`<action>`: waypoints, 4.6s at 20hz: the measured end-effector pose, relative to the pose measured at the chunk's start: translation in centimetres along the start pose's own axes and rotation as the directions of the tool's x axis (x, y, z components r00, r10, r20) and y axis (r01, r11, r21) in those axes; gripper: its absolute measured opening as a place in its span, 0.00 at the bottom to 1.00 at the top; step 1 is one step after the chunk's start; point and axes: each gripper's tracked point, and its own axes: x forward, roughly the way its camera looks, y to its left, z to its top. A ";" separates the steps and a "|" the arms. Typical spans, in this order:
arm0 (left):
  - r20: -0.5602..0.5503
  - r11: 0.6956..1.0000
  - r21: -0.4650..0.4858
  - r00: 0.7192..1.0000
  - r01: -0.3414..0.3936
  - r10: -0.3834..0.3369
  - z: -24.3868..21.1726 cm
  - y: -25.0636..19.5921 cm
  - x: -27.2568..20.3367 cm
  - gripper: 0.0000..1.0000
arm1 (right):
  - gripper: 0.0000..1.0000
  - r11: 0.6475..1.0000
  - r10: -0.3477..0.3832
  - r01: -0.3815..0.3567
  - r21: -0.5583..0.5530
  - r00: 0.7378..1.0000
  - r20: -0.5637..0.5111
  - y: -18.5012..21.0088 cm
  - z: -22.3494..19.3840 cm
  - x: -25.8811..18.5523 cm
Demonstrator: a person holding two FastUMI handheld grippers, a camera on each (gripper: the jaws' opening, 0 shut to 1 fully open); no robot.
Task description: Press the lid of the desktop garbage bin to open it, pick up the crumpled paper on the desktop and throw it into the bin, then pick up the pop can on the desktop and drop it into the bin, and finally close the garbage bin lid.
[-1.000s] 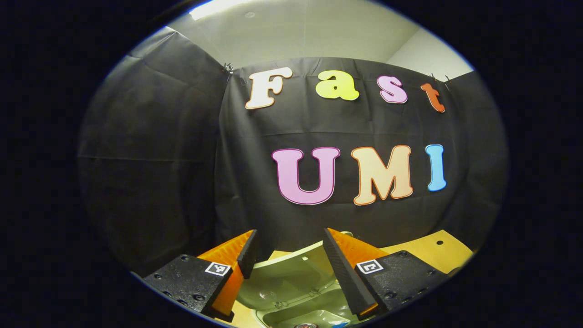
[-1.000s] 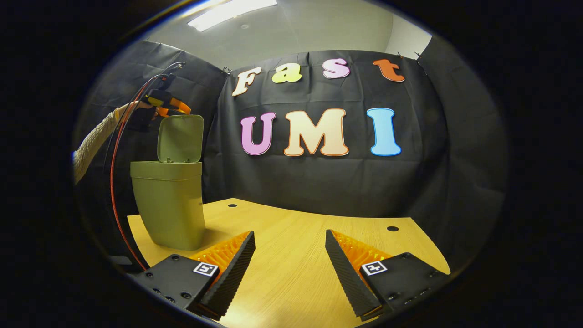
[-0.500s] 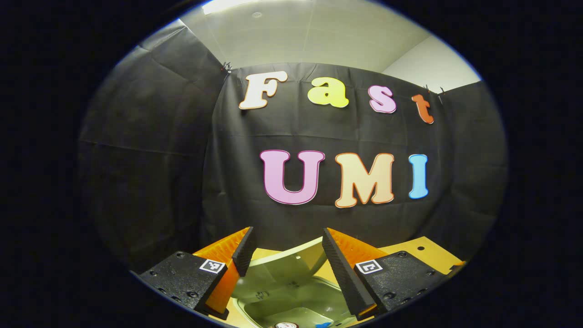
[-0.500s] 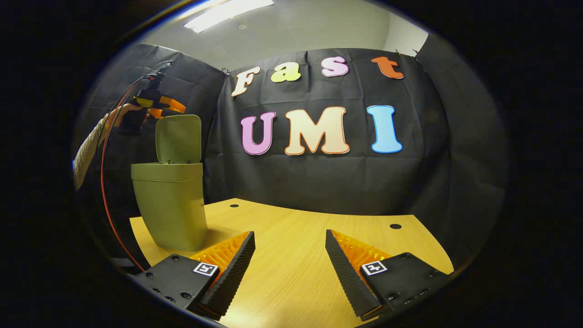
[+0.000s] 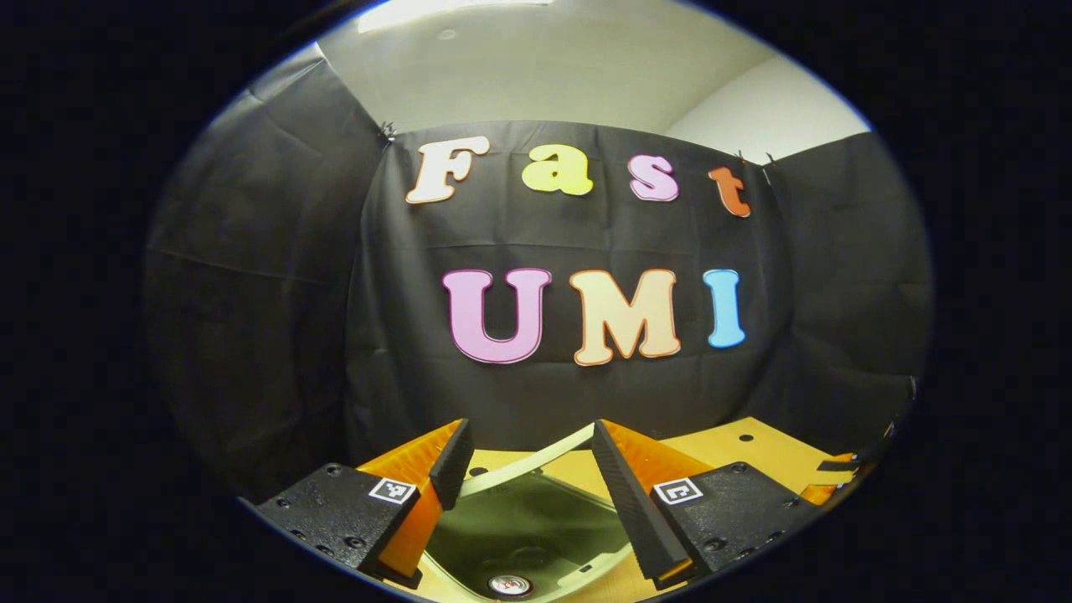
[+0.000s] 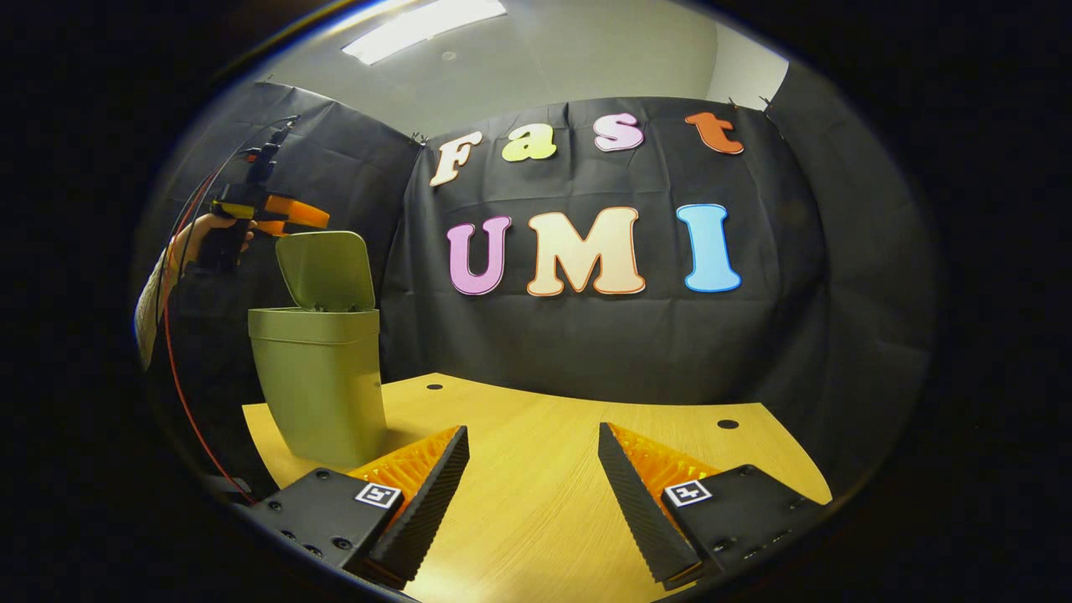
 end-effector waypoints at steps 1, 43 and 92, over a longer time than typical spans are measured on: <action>-0.005 1.000 0.000 1.000 0.010 -0.010 -0.6 -0.5 -0.1 0.88 | 0.98 1.000 0.001 -0.001 -0.004 1.000 -0.002 0.0 -0.1 0.0; -0.058 0.999 0.038 0.998 -0.006 0.009 -11.9 -4.0 -1.1 0.96 | 0.98 1.000 0.007 -0.008 -0.002 1.000 -0.022 -0.5 -0.7 0.1; 0.070 0.955 -0.010 0.953 0.295 -0.294 -5.1 -15.6 -4.0 0.93 | 0.98 1.000 -0.009 0.008 -0.014 0.999 -0.046 -0.2 -1.4 0.9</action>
